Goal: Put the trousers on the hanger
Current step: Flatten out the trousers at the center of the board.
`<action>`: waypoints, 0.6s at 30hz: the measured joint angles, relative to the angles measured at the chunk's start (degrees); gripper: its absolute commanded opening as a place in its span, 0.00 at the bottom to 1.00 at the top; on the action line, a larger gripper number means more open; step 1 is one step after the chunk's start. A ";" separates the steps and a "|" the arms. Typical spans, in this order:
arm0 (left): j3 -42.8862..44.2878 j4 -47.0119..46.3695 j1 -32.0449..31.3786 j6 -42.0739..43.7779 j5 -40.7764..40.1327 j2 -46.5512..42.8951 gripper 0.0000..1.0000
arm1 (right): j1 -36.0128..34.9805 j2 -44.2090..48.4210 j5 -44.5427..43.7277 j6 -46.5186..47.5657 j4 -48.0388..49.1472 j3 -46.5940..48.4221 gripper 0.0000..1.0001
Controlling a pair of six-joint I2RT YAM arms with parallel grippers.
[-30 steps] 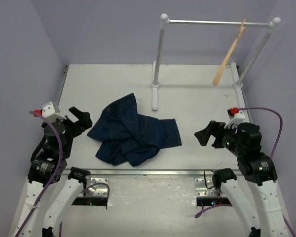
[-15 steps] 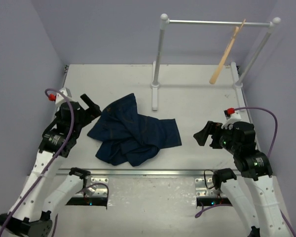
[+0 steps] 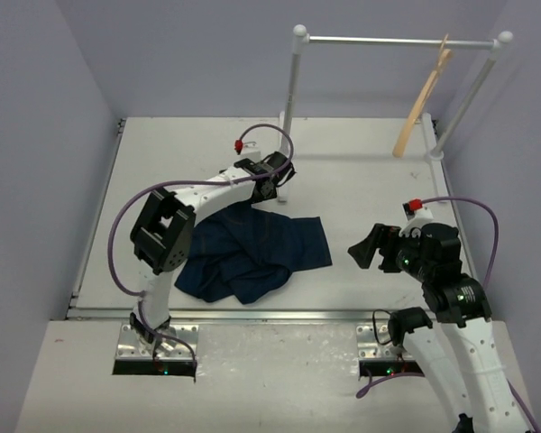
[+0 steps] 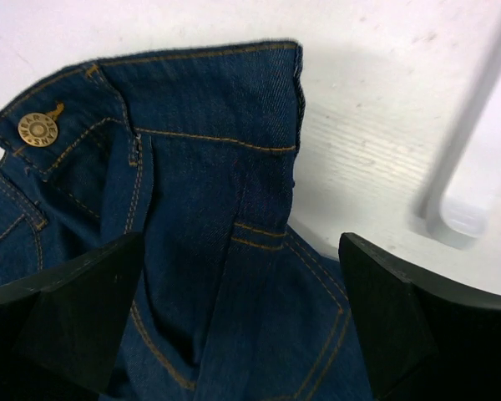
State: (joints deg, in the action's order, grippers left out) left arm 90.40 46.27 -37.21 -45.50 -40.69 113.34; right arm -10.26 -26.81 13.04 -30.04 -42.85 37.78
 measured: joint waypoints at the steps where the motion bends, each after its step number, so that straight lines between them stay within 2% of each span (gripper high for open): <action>1: 0.89 0.83 0.00 -0.02 -0.24 1.76 0.76 | 0.00 -0.02 0.22 0.02 0.35 -0.46 0.99; 3: 1.68 2.15 -0.02 -0.33 -0.70 3.67 0.24 | 0.00 -0.04 0.70 -0.01 0.73 -1.16 0.99; 4: 1.79 2.74 -0.02 -0.58 -0.95 4.17 0.10 | 0.00 -0.04 0.89 -0.01 0.91 -1.44 0.99; 5: 1.85 3.30 -0.02 -0.75 -1.36 4.34 0.03 | 0.00 -0.04 1.07 -0.02 1.15 -1.68 0.99; 6: 1.95 3.92 -0.02 -0.89 -1.86 4.35 0.00 | 0.00 -0.04 1.28 -0.04 1.47 -1.92 0.99; 9: 4.51 8.03 -0.17 -1.60 -4.20 4.20 0.00 | 0.00 -0.28 3.39 -0.29 3.84 -3.45 0.99; 13: 9.97 12.86 -0.74 -1.24 -8.22 1.74 0.00 | -0.01 -2.26 11.13 -2.23 12.19 -9.73 0.99; 16: 17.14 17.29 -1.23 -1.18 -11.58 -2.60 0.00 | -0.89 -8.95 17.38 -5.34 20.95 -15.40 0.99; 18: 20.89 18.68 -1.54 -0.62 -12.96 -7.50 0.00 | -3.89 -14.86 17.83 -6.07 23.88 -16.41 0.99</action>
State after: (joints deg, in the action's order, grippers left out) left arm 111.29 64.95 -38.75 -46.12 -53.65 105.84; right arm -14.15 -41.67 30.87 -36.11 -18.97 21.37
